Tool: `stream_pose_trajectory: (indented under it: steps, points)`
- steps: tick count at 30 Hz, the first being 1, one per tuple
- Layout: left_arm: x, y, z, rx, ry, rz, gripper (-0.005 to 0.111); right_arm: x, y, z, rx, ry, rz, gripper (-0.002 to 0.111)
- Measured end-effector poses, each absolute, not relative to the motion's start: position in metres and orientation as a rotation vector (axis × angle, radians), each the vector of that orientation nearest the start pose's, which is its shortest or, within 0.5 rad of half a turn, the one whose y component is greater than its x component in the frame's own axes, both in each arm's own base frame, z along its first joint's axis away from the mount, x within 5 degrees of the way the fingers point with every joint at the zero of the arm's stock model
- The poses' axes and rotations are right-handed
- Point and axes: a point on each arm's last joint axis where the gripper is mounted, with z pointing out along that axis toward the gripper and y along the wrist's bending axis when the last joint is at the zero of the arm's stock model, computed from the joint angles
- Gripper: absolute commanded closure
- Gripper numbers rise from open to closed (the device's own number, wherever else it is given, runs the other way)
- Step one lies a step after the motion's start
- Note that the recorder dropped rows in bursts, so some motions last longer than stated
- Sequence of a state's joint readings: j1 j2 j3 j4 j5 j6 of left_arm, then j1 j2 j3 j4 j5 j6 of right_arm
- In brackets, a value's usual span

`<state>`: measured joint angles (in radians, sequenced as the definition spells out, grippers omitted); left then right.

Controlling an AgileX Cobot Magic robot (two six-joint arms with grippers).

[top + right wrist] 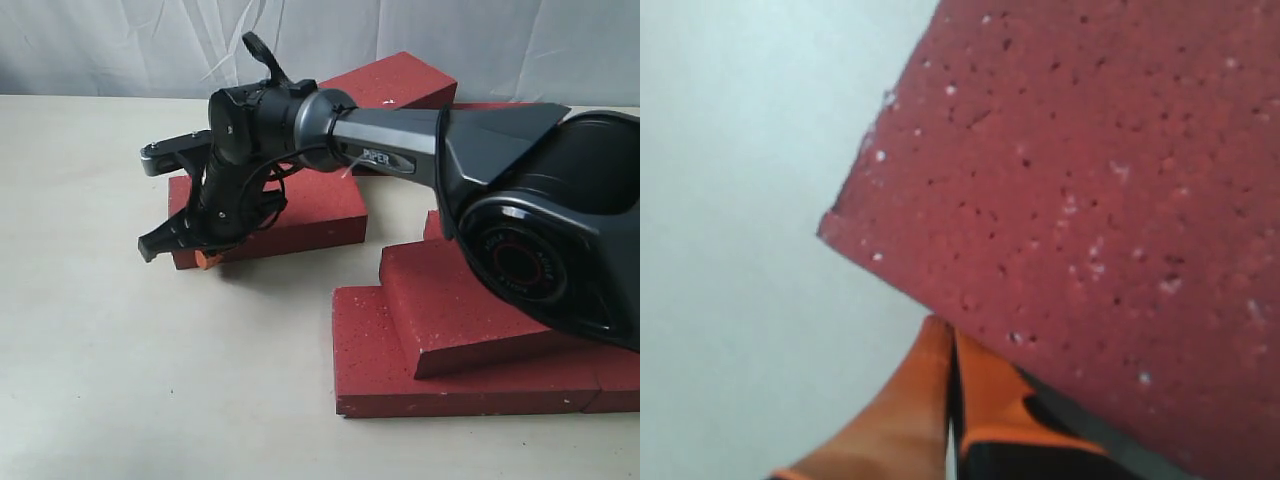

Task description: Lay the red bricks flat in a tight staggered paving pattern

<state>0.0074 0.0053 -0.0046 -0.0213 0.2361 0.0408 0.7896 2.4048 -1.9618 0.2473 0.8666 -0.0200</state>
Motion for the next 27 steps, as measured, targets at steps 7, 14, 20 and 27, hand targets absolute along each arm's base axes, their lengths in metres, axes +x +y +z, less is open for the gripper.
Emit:
stream_pose_trajectory:
  steps: [7,14,20,27]
  points:
    - [0.056,0.0,0.193,0.015,1.72,0.016,0.107,0.357,0.376,0.125,-0.786,2.668,0.465,0.109]
    - [0.056,0.0,0.193,0.015,1.72,0.016,0.107,0.364,0.371,0.125,-0.723,2.641,0.36,0.109]
    - [0.056,0.0,0.193,0.015,1.72,0.016,0.107,0.367,0.368,0.124,-0.732,2.632,0.286,0.109]
    - [0.056,0.0,0.193,0.015,1.72,0.016,0.107,0.366,0.367,0.124,-0.733,2.642,0.278,0.109]
